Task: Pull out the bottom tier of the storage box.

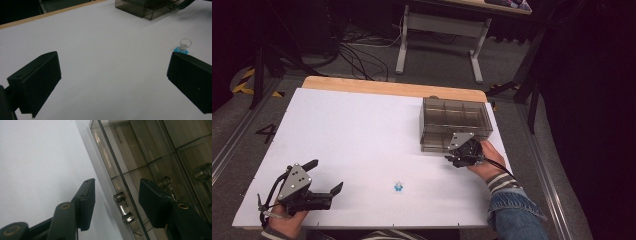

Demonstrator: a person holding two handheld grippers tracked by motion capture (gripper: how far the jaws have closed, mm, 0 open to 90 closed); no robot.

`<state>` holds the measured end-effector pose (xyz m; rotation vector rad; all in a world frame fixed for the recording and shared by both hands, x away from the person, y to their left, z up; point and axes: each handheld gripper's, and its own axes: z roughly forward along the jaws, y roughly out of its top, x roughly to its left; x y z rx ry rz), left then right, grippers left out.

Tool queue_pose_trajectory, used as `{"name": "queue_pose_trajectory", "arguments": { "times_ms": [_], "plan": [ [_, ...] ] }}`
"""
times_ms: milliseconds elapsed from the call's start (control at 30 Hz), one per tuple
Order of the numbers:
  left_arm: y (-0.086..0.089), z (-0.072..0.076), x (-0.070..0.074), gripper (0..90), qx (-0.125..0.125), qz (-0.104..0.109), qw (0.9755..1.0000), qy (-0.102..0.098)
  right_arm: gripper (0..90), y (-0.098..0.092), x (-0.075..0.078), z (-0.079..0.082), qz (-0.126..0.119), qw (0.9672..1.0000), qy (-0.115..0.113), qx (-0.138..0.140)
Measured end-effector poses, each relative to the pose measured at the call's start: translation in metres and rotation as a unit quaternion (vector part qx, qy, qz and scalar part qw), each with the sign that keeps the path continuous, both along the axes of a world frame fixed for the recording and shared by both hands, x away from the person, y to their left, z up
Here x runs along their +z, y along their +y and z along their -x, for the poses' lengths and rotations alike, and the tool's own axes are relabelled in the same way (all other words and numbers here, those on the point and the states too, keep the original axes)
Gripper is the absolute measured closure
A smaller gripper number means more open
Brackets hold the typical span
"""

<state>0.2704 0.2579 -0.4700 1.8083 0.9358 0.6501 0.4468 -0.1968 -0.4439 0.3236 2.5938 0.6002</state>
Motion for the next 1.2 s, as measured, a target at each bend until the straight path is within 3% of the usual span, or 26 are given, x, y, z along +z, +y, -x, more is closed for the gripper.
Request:
{"name": "queue_pose_trajectory", "arguments": {
  "times_ms": [467,633,767,1200],
  "plan": [
    [0.0,0.0,0.0,0.0,0.001,-0.001,1.0,0.001,51.5,-0.001,-0.013,-0.017,0.035,0.9993,0.014,-0.004],
    [0.0,0.0,0.0,0.0,-0.002,-0.003,1.0,0.001,59.4,0.001,-0.018,-0.02,0.05,0.9986,0.014,-0.007],
    [0.0,0.0,0.0,0.0,-0.002,-0.002,1.0,0.0,63.9,0.001,-0.018,-0.02,0.054,0.9984,0.011,-0.013],
    [0.0,-0.001,0.001,0.0,-0.003,-0.002,1.0,-0.002,64.4,0.002,-0.015,-0.017,0.054,0.9984,0.012,-0.015]
  ]
}}
